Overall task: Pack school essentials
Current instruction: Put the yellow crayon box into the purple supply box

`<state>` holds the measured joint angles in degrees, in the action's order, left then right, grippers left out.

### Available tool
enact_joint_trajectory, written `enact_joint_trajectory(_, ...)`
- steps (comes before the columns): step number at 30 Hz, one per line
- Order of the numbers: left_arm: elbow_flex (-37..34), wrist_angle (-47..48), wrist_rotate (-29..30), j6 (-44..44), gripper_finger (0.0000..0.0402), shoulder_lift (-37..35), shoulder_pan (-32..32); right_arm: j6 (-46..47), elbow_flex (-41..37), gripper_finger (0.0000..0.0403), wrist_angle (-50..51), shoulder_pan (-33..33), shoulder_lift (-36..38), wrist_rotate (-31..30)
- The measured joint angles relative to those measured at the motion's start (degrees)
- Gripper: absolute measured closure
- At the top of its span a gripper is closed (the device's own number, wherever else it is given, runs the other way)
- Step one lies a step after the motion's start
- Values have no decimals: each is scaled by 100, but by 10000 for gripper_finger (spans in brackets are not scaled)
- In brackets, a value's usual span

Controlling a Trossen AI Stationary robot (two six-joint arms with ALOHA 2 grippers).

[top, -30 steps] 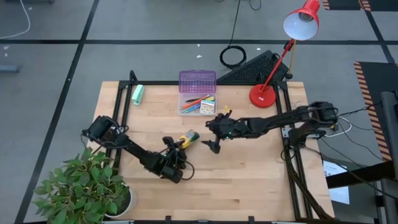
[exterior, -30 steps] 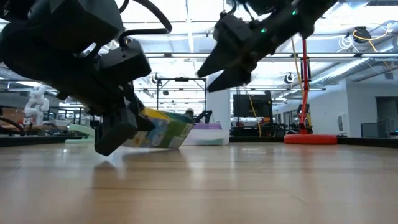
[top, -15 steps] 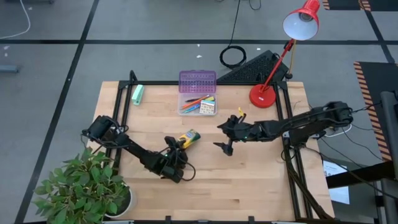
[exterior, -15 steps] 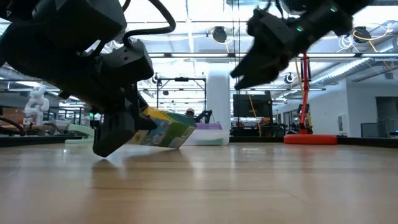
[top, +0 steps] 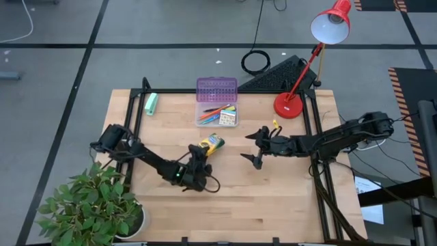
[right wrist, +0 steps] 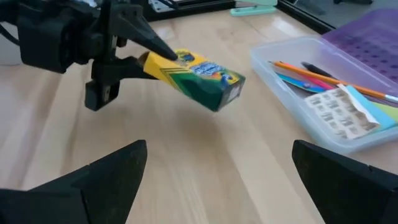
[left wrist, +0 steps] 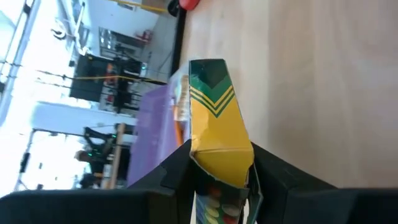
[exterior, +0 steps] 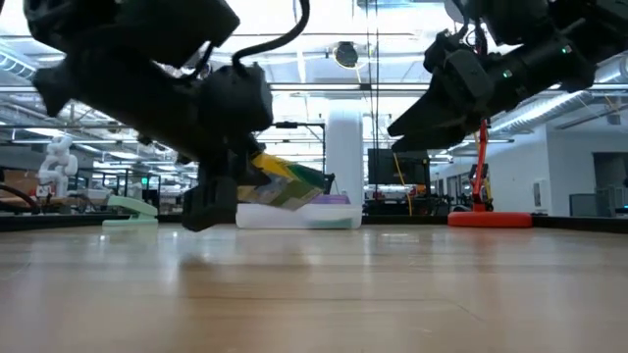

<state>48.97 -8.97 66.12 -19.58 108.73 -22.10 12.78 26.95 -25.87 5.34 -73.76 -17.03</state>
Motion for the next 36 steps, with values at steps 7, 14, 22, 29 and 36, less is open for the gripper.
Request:
enact_joint_trajectory(7,0,-893,1,-1646,280,0,477,-5,-122,7,-7,2,49,-108)
enact_joint_trajectory(14,0,-2500,-205,-3541,280,-59,1088,-275,-152,7,-13,2,51,-110)
enact_joint_trajectory(22,0,-2903,-1207,-4202,280,-575,1891,-881,-152,7,-331,0,51,-112)
enact_joint_trajectory(29,0,-2689,-1806,-4139,280,-1051,2502,-1495,-152,7,-841,-13,51,-116)
enact_joint_trajectory(36,-2,-2046,-1872,-3495,280,-1097,2987,-1566,-152,7,-985,-15,51,-421)
